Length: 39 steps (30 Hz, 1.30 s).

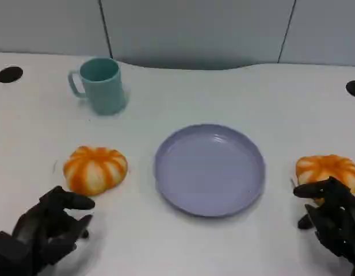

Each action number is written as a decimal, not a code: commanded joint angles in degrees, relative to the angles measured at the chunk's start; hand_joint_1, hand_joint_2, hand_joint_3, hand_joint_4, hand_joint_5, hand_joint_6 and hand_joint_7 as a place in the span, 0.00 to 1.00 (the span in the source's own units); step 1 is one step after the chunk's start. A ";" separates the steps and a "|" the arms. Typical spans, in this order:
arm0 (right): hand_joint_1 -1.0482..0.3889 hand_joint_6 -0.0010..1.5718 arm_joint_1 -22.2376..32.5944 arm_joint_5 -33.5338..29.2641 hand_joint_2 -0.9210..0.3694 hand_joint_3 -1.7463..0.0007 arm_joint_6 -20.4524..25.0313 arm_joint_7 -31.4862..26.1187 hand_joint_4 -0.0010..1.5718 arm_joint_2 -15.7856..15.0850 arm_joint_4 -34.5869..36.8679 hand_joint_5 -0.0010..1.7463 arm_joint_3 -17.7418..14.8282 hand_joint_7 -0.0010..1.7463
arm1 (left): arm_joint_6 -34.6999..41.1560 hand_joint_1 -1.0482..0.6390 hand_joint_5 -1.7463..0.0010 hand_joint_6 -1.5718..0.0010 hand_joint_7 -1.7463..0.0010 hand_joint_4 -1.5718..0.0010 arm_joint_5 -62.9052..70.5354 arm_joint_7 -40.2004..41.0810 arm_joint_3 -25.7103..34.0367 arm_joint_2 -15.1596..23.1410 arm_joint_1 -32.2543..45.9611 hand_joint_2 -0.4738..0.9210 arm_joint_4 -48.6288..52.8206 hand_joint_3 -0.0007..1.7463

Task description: Grasp the bread from the table and place it into the plate.

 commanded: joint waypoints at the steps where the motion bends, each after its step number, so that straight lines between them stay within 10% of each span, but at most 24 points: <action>1: 0.57 0.32 -1.01 0.85 0.00 0.79 -1.52 0.66 0.34 -1.01 1.10 0.84 -0.62 0.62 | 0.55 0.28 0.02 0.72 0.27 0.76 0.30 0.61 0.33 0.80 0.03 1.00 -0.46 0.20; 24: 0.56 0.32 -0.48 -0.38 0.00 0.79 -0.91 -0.96 0.35 -0.45 -0.23 0.84 0.38 0.61 | 0.24 0.27 0.00 0.74 0.24 0.76 -3.71 -1.84 1.98 0.08 -0.70 1.00 -0.74 0.18; 28: 0.55 0.32 -0.47 -0.62 0.00 0.79 -1.01 -1.22 0.36 -0.17 -0.19 0.84 0.68 0.61 | -11.81 0.26 0.02 0.81 0.22 0.79 0.44 0.35 2.24 1.71 -0.36 1.00 -3.61 0.19; 32: 0.55 0.32 -0.48 -0.44 0.00 0.79 -0.37 -1.37 0.35 0.49 -0.77 0.83 0.83 0.62 | -17.79 0.30 0.19 0.78 0.47 0.83 27.48 17.61 3.95 9.60 -0.30 1.00 -13.22 0.16; 39: 0.54 0.32 -1.12 0.14 0.00 0.79 -1.57 -0.32 0.35 1.05 0.46 0.85 0.79 0.62 | -0.89 0.29 0.66 0.69 0.98 0.87 56.79 27.46 -0.20 19.77 -5.02 1.00 -28.23 0.04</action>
